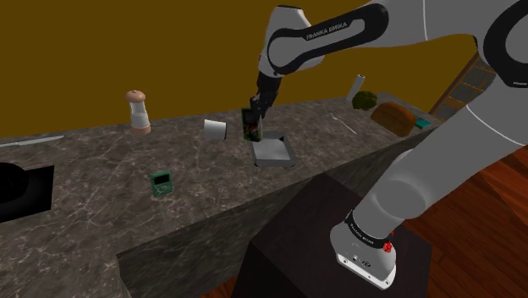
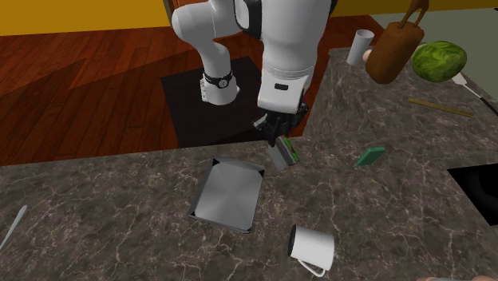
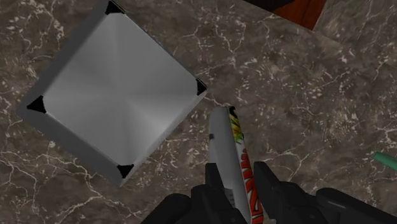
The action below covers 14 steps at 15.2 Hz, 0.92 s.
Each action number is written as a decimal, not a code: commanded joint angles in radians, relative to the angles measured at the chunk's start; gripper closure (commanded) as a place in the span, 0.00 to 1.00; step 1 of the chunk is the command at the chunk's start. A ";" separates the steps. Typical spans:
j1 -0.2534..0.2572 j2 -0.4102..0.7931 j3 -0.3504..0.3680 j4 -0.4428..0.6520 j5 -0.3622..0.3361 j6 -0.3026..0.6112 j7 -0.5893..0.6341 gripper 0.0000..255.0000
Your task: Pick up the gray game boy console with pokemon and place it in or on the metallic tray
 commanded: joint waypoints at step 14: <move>-0.128 -0.055 -0.193 -0.054 -0.031 -0.002 -0.301 1.00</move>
